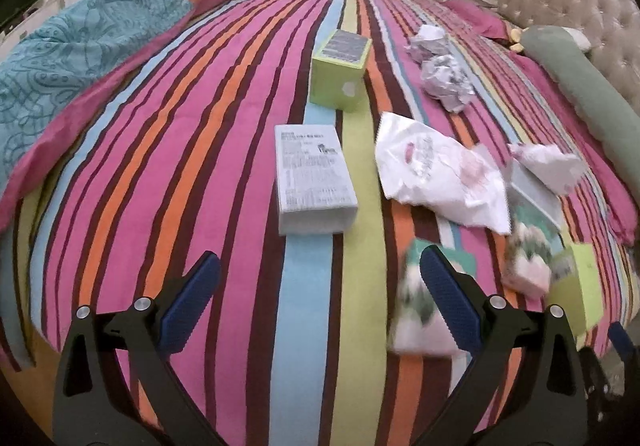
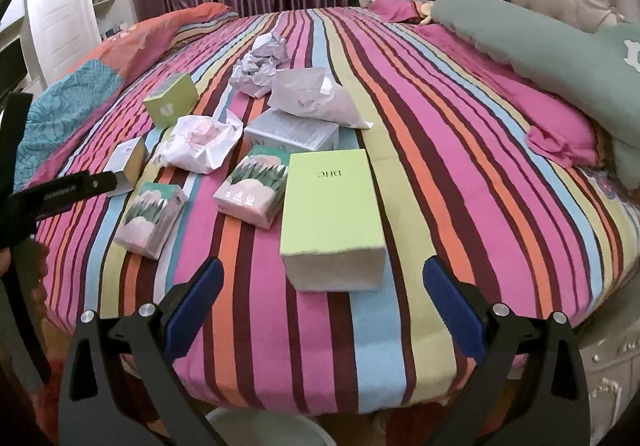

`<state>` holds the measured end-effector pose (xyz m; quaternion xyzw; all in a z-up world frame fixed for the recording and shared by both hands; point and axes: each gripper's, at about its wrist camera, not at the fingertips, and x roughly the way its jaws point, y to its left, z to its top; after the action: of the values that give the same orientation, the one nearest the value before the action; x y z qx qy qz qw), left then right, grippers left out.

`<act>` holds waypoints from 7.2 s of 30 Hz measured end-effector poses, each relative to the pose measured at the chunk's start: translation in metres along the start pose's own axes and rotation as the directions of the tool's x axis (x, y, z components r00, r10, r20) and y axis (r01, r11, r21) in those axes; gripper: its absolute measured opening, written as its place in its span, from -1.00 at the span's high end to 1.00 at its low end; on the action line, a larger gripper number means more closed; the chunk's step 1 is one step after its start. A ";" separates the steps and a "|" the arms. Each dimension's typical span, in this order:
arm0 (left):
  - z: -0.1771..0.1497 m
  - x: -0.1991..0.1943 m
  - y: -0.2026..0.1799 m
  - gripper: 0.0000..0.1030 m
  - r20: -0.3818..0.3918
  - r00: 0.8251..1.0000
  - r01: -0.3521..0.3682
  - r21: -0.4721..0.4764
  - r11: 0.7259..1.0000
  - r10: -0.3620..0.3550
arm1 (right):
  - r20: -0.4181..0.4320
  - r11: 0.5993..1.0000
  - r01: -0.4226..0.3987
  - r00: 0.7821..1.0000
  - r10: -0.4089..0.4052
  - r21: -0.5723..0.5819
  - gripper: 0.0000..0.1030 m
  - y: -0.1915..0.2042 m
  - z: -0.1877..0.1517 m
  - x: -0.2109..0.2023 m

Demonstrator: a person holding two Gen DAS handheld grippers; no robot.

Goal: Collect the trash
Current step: 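Grasp the white leaflet with the left tool while the right grasps the green DHC box, then carry the white leaflet in the left tool while the right carries the green DHC box to the wastebasket, then open both tools over the wastebasket, dropping the leaflet and green box, then return both tools to the bed and grasp a green tissue pack with each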

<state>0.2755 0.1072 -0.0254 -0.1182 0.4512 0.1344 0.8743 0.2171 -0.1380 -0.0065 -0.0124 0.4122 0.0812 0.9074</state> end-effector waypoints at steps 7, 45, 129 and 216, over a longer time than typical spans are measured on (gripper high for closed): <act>0.025 0.033 -0.002 -0.88 -0.028 0.999 -0.026 -0.003 1.000 0.025 | -0.017 1.000 -0.008 1.000 0.008 -0.027 -0.86 -0.002 0.007 0.022; 0.034 0.007 0.016 0.08 0.043 0.998 -0.046 0.039 0.998 0.045 | -0.044 0.994 -0.076 0.996 0.080 0.083 -0.09 -0.033 0.025 0.013; -0.354 0.062 -0.006 0.06 -0.713 0.700 0.175 0.132 0.976 -0.029 | -0.698 0.930 -0.003 0.660 0.277 0.367 -0.09 0.023 -0.260 0.072; -0.065 -0.032 -0.031 -0.72 0.040 0.993 0.102 0.170 0.980 -0.110 | -0.014 0.997 -0.047 0.999 0.048 0.058 -0.76 0.040 0.012 0.007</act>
<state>0.2190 0.0529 -0.0328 -0.0646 0.4322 0.0522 0.8980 0.2246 -0.0966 -0.0017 0.0232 0.4216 0.0908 0.9019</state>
